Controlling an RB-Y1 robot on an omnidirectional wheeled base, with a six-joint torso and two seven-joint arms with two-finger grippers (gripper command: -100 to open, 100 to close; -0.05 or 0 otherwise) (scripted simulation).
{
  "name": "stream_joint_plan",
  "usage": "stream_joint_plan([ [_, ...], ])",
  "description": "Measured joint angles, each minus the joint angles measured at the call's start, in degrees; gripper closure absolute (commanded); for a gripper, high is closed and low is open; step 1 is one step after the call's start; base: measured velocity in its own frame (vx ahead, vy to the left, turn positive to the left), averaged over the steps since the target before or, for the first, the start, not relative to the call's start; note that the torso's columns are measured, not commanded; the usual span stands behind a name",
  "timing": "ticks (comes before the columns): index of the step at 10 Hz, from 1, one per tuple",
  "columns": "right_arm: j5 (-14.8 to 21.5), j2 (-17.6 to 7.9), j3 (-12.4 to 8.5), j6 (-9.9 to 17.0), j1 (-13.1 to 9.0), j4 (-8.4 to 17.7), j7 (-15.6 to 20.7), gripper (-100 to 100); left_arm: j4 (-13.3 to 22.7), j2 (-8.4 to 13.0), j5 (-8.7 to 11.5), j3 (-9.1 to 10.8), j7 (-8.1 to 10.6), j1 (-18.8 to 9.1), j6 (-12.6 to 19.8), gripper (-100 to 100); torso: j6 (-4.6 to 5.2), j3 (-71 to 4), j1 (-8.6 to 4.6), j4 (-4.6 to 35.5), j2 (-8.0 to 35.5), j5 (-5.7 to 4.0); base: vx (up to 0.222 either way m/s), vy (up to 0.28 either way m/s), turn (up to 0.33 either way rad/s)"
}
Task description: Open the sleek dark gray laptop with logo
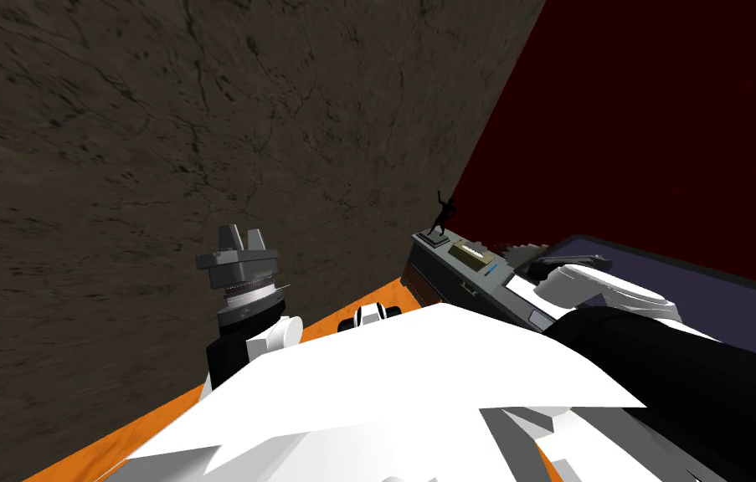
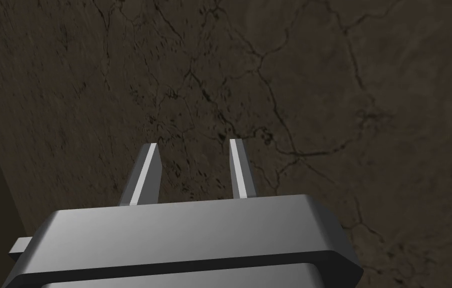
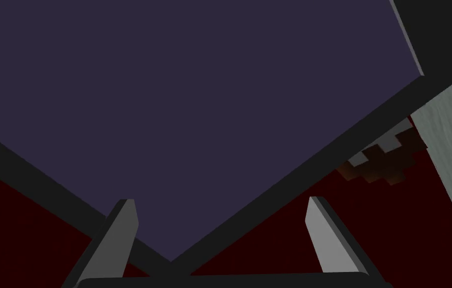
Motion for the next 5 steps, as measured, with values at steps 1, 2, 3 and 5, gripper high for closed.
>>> stream_joint_plan([
  [1, -0.07, -0.95, -0.6, 1.0, 0.52, 0.1, 0.52, -100, 0.0, 0.0, 0.0, 0.0, 0.0, -0.01, 0.0, 0, -0.07, 0.03, 0.05, 0.02, 0.04, 0.02, 0.033, 0.002, 0.156],
  [2, 0.55, -1.66, -1.02, 2.01, 0.95, 0.45, 0.91, -100, 0.0, 0.0, 0.0, 0.0, 0.0, -0.01, 0.0, 0, -0.06, 0.01, 0.03, 0.01, 0.0, 0.02, 0.033, -0.001, 0.144],
  [3, 0.59, -2.73, -1.61, 3.19, 1.45, 0.51, 1.47, -100, 0.0, 0.0, 0.0, 0.0, 0.0, -0.01, 0.0, 0, -0.06, -0.02, 0.0, -0.01, -0.03, 0.01, 0.03, -0.007, 0.087],
  [5, 0.65, -3.79, -2.1, 4.39, 1.74, 0.74, 2.11, -100, 0.0, 0.0, 0.0, 0.0, 0.0, 0.0, 0.0, 0, -0.02, 0.02, -0.03, 0.01, 0.02, -0.02, 0.013, -0.052, -0.003],
])
